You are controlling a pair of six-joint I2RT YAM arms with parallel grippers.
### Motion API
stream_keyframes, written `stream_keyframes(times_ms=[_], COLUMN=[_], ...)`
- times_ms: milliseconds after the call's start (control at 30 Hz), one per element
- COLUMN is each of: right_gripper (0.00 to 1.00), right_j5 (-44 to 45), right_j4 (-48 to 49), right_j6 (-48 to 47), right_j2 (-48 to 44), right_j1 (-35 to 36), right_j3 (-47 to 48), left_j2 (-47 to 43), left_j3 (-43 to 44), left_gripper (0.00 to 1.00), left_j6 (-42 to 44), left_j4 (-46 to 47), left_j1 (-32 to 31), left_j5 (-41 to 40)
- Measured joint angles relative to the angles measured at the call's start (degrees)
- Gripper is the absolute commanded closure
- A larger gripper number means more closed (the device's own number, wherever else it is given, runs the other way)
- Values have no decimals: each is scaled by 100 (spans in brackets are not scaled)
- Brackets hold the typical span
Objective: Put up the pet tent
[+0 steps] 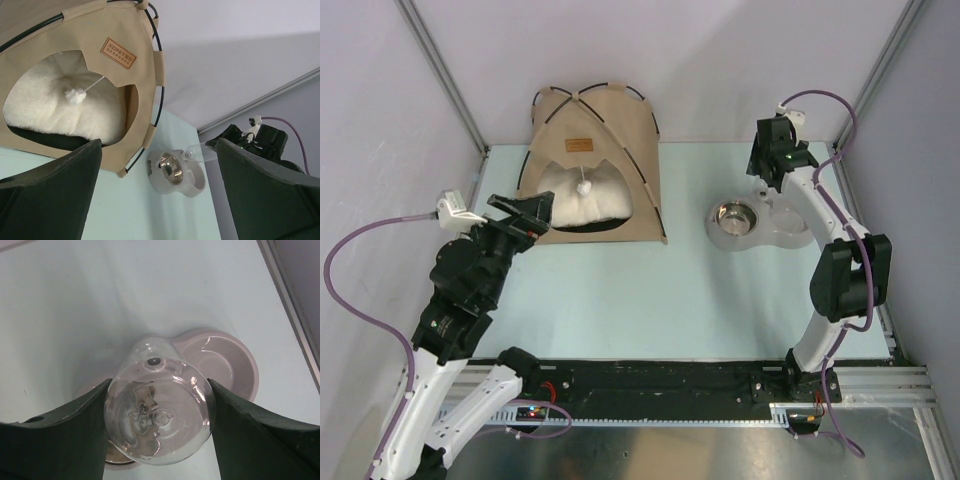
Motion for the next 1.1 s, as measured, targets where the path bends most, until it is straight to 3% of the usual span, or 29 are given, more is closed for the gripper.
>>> stream_keyframes(times_ms=[567, 700, 833, 1100], right_gripper=[66, 54, 34, 13], right_j5=[-125, -61, -9, -125], right_j4=[-291, -192, -50, 83], right_j6=[-109, -111, -109, -144], right_j2=[527, 566, 566, 546], right_j1=[-68, -68, -68, -79], right_j3=[634, 632, 564, 509], left_j2=[-57, -68, -68, -61], left_j3=[-42, -42, -42, -42], left_gripper=[0, 0, 0, 0], left_j6=[0, 0, 0, 0], left_j4=[-94, -107, -129, -136], left_j1=[2, 2, 0, 0], left_j5=[-2, -2, -4, -4])
